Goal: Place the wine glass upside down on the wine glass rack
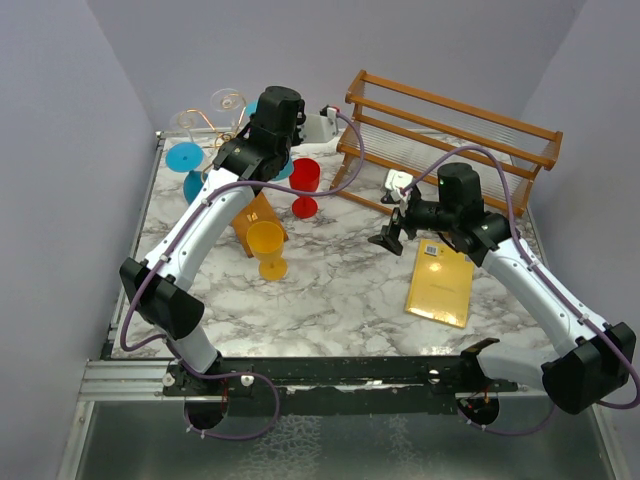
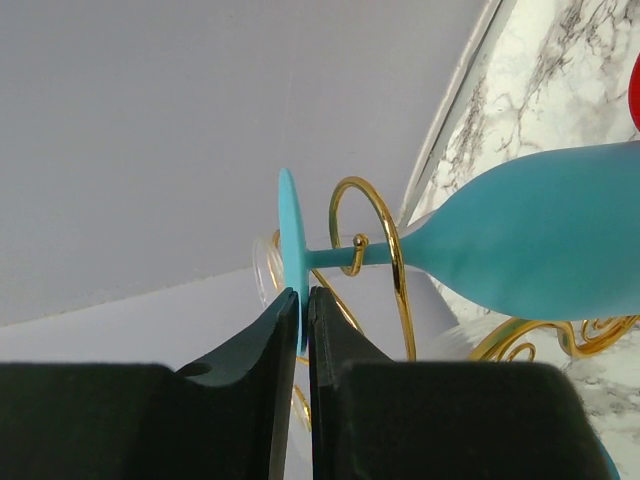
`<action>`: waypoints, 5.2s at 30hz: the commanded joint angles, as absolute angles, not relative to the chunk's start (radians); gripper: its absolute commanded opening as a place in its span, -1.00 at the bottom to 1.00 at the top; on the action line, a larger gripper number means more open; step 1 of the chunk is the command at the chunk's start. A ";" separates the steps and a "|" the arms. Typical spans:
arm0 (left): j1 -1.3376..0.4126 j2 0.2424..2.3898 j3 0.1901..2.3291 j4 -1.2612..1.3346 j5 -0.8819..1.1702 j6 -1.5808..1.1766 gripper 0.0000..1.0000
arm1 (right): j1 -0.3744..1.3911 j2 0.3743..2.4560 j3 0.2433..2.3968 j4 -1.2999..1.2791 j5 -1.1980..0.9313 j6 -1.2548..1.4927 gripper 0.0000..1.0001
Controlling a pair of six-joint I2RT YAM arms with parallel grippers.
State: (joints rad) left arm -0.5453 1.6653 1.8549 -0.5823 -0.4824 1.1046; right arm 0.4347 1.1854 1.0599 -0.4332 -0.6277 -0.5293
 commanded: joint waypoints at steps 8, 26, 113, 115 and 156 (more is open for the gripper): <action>-0.544 1.660 1.857 -0.631 -0.515 1.073 -0.65 | 0.434 1.190 1.049 -0.415 -0.655 -0.537 0.99; -0.544 1.646 1.865 -0.661 -0.531 1.078 -0.54 | 0.434 1.192 1.049 -0.414 -0.654 -0.537 0.99; -0.247 1.245 1.723 -0.596 0.165 0.227 0.98 | 0.594 2.061 1.884 -0.506 -0.133 -0.177 -0.51; -0.247 1.248 1.724 -0.598 0.169 0.229 0.99 | 0.594 2.036 1.857 -0.507 -0.129 -0.180 -0.64; -0.249 1.447 1.771 -0.252 0.648 -0.357 0.79 | 0.549 1.239 1.738 -0.507 -0.070 -0.296 -0.97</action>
